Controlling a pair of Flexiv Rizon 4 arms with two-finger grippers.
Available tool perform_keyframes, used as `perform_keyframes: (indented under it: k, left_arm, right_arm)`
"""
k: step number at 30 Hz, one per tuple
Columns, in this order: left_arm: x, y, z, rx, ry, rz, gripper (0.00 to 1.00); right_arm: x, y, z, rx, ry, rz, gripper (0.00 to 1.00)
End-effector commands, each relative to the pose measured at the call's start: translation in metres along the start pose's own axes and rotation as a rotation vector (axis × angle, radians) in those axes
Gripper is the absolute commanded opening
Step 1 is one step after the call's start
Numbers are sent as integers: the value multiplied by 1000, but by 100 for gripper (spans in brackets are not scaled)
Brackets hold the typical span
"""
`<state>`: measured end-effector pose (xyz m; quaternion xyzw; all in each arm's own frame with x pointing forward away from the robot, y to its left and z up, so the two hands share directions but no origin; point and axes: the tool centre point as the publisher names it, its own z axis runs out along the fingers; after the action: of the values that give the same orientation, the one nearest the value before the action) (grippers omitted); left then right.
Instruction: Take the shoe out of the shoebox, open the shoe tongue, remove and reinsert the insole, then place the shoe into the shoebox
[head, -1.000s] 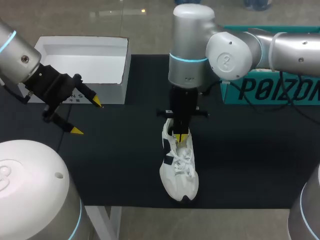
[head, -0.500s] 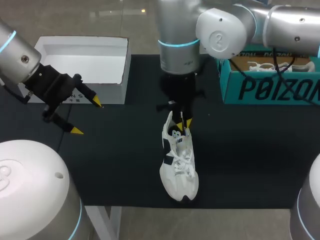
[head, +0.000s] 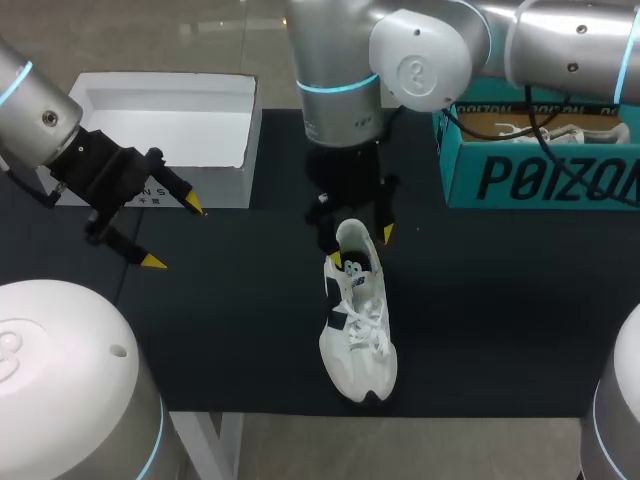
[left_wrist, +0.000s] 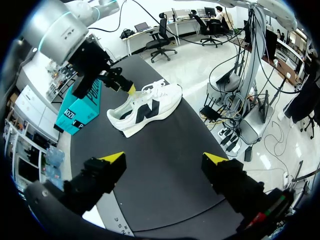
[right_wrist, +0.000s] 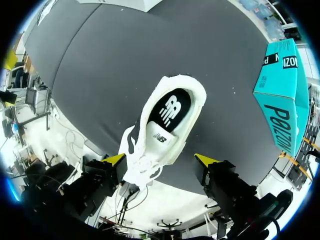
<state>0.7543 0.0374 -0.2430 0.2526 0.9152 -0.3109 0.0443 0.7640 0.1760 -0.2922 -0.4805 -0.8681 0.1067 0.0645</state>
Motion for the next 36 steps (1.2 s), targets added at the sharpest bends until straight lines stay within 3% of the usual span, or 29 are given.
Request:
perform_keyframes:
  k: [1, 3, 7, 9, 10, 13, 15, 28, 29, 34, 36]
  left_arm:
    - [0, 0, 0, -3, 3, 0, 100]
    - [0, 0, 0, -3, 3, 0, 100]
    - [0, 0, 0, -3, 3, 0, 100]
    - [0, 0, 0, -3, 3, 0, 100]
    - [0, 0, 0, -3, 3, 0, 100]
    - [0, 0, 0, -3, 3, 0, 100]
    - [0, 0, 0, -3, 3, 0, 100]
    - [0, 0, 0, -3, 3, 0, 100]
    - [0, 0, 0, -3, 3, 0, 100]
    - [0, 0, 0, -3, 3, 0, 100]
    - [0, 0, 0, -3, 3, 0, 100]
  right_arm:
    - [-1, -5, -7, -113, -168, -74, 100]
    - [-7, -7, -5, -176, -231, -157, 100]
    - [-22, -12, 3, -399, -296, -374, 100]
    - [-25, -11, 6, -409, -303, -446, 100]
    - [-26, -11, 7, -470, -298, -516, 100]
    - [-23, -13, 5, -520, -341, -675, 100]
    - [-30, -7, 2, -407, -294, -570, 100]
    - [-30, -7, 2, -407, -294, -570, 100]
    - [-33, -3, 4, -404, -243, -636, 100]
    - [-45, 4, 5, -588, -94, -747, 100]
    - [-49, 9, 5, -585, -35, -821, 100]
